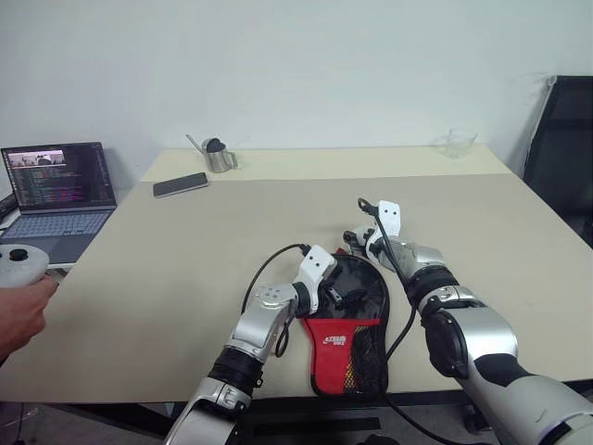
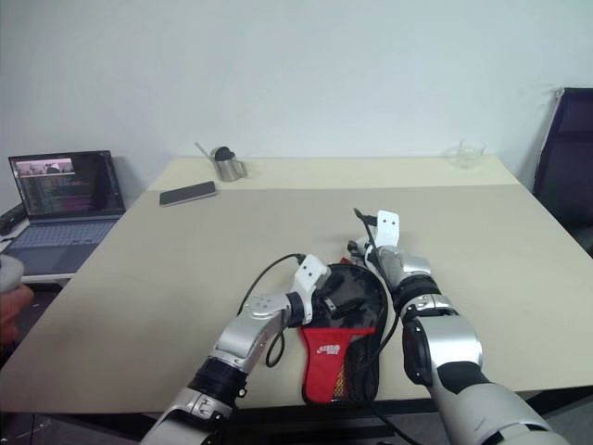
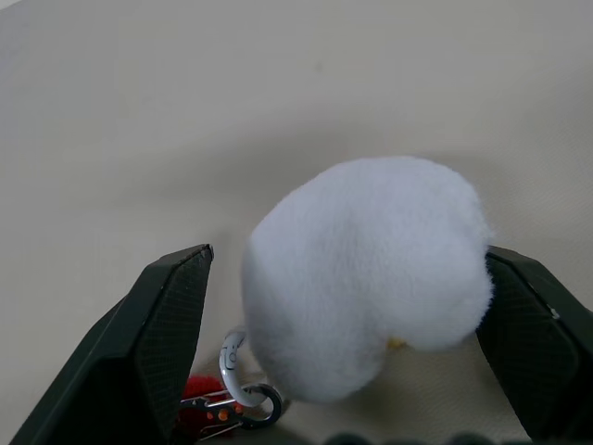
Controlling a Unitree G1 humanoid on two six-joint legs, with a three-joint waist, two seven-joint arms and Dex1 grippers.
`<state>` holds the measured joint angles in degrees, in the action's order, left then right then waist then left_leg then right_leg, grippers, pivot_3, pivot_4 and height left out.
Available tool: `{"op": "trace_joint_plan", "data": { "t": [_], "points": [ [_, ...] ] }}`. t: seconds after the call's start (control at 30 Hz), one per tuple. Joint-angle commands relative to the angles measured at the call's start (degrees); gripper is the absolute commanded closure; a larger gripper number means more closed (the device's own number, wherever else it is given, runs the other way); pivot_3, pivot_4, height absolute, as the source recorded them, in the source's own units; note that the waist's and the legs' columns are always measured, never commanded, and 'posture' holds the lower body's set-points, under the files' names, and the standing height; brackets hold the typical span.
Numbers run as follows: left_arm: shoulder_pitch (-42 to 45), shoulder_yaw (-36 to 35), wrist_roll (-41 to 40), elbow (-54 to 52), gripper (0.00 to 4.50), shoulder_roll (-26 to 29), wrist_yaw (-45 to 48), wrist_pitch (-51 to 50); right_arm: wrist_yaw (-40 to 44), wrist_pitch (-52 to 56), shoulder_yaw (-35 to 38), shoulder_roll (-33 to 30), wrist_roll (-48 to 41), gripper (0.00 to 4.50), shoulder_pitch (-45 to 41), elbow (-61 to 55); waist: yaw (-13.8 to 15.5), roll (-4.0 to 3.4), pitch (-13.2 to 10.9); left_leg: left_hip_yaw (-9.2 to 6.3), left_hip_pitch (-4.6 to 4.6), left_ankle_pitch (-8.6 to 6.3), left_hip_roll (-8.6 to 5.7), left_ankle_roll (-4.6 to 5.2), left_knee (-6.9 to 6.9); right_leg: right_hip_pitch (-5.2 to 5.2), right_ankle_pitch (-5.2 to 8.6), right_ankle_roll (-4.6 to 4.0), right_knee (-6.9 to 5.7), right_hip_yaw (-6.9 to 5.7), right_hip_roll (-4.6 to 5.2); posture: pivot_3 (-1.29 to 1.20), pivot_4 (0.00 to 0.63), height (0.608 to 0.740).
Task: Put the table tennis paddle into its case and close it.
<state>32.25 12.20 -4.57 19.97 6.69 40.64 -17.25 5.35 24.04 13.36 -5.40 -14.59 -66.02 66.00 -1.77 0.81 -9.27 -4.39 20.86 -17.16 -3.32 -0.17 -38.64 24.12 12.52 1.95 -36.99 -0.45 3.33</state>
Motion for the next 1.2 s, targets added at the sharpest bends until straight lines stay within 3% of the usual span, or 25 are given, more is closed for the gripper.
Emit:
{"op": "trace_joint_plan", "data": {
  "t": [0.03,0.13,0.37,0.5,1.2],
  "points": [
    [-2.28,1.59,0.82,1.77,0.00,0.15,-0.09,-2.00,1.03,-0.73,0.30,0.97,0.10,0.19,-1.25,-0.07,-0.01,-0.02,0.02,0.00,0.00,0.00,0.00,0.00,0.00,0.00,0.00,0.00,0.00,0.00,0.00,0.00,0.150,0.740],
    [-2.26,1.54,1.25,2.11,0.00,0.25,-0.54,-1.57,1.24,-0.78,0.22,1.27,0.18,0.92,-1.24,-0.16,-0.02,-0.07,0.04,0.00,-0.01,0.00,0.00,0.00,0.00,-0.01,0.00,0.00,0.00,0.00,0.00,0.00,0.150,0.740],
    [-1.97,1.52,1.56,2.83,0.00,0.21,-0.88,-1.13,1.22,-0.95,0.36,1.28,0.29,3.36,-1.16,-0.06,-0.02,-0.11,0.07,-0.01,-0.03,0.00,0.00,0.01,0.00,-0.03,0.00,0.00,-0.02,0.00,-0.01,0.00,0.150,0.740],
    [-1.32,1.57,2.30,5.00,0.00,0.47,-1.46,0.28,1.54,-0.39,0.40,0.79,0.15,4.07,-0.69,-0.99,-0.03,-0.14,0.11,-0.01,-0.06,-0.01,0.00,0.01,0.00,-0.05,0.00,0.00,-0.04,-0.01,-0.01,0.00,0.150,0.740],
    [3.00,1.73,2.49,13.39,0.00,-0.29,-1.42,4.22,1.52,8.15,-0.49,-9.61,0.76,4.17,5.28,-16.66,0.41,-0.17,0.12,-0.07,-0.08,0.01,-0.05,0.05,-0.07,-0.19,-0.03,-0.02,-0.08,-0.15,-0.02,0.00,0.150,0.740]
  ]
}}
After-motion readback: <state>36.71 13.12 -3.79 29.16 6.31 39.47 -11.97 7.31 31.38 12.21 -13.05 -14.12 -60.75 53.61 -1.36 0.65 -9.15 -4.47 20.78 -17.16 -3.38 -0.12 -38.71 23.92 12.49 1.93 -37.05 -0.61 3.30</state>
